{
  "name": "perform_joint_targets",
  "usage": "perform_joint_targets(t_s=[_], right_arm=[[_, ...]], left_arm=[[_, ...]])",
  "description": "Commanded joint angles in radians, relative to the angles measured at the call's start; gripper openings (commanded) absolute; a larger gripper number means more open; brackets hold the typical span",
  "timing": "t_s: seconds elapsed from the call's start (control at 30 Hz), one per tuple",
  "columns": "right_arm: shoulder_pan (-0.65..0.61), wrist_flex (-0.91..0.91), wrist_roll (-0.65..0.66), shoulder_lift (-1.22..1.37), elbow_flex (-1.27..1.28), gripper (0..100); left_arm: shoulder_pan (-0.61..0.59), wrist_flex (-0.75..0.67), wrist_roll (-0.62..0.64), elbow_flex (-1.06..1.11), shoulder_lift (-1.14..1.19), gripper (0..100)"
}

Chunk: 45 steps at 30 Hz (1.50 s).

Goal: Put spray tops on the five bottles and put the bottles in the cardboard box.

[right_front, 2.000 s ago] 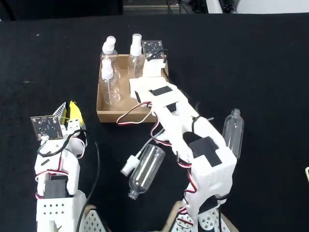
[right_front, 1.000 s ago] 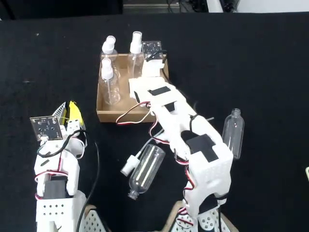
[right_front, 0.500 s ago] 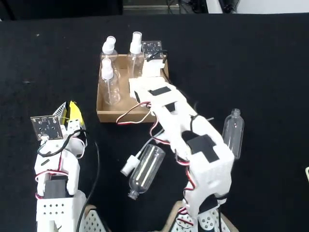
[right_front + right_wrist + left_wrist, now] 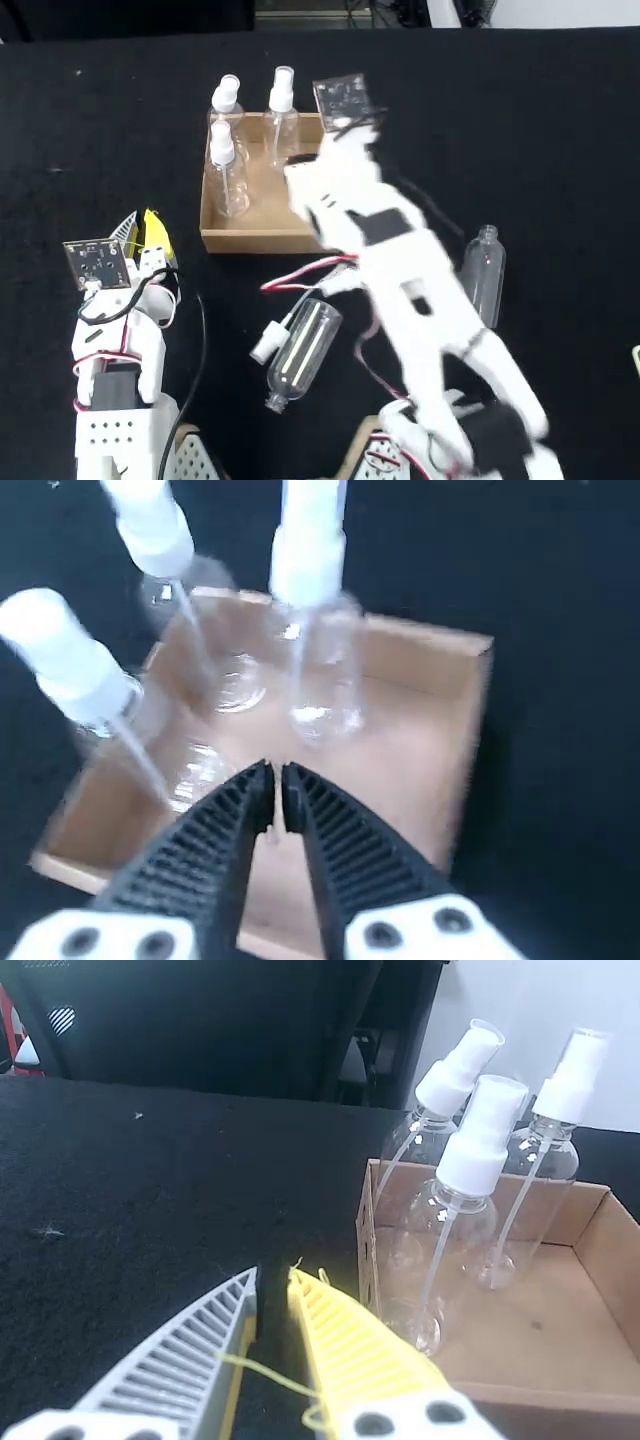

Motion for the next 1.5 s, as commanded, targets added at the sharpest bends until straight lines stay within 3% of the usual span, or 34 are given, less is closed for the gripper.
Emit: perform_joint_targets(t_s=[0.0,0.17,0.27,0.47,0.63,0.8,1.0,1.33,1.47], right_arm=[[0.124,0.233,0.138,-0.2,-0.038,7.8],[0.236,0.574,0.33,-0.341,-0.113,16.2],[0.241,0.718,0.554,-0.377,-0.166,16.6],[0.193,0.89,1.042,-0.343,-0.137,18.8],[0.081,1.103,1.307,-0.295,-0.139,36.7],[-0.097,1.085,1.427,-0.242,-0.041,36.1],[-0.252,0.914,1.444,-0.134,0.056,33.9],[-0.41,0.891,1.507,-0.077,0.053,34.5],[-0.405,0.885,1.537,-0.077,0.087,42.0]], left_arm=[[-0.005,-0.02,-0.005,0.021,0.005,5],[-0.002,-0.02,-0.005,0.021,0.008,5],[-0.007,-0.02,-0.005,0.021,0.005,5],[-0.059,-0.02,0.002,0.013,0.003,5],[-0.153,0.005,-0.005,0.007,0.002,5],[-0.262,0.087,0.003,-0.028,0.002,5],[-0.321,0.138,0.069,-0.039,0.002,5],[-0.315,0.143,0.069,-0.035,0.002,5],[-0.315,0.143,0.069,-0.035,0.002,5]])
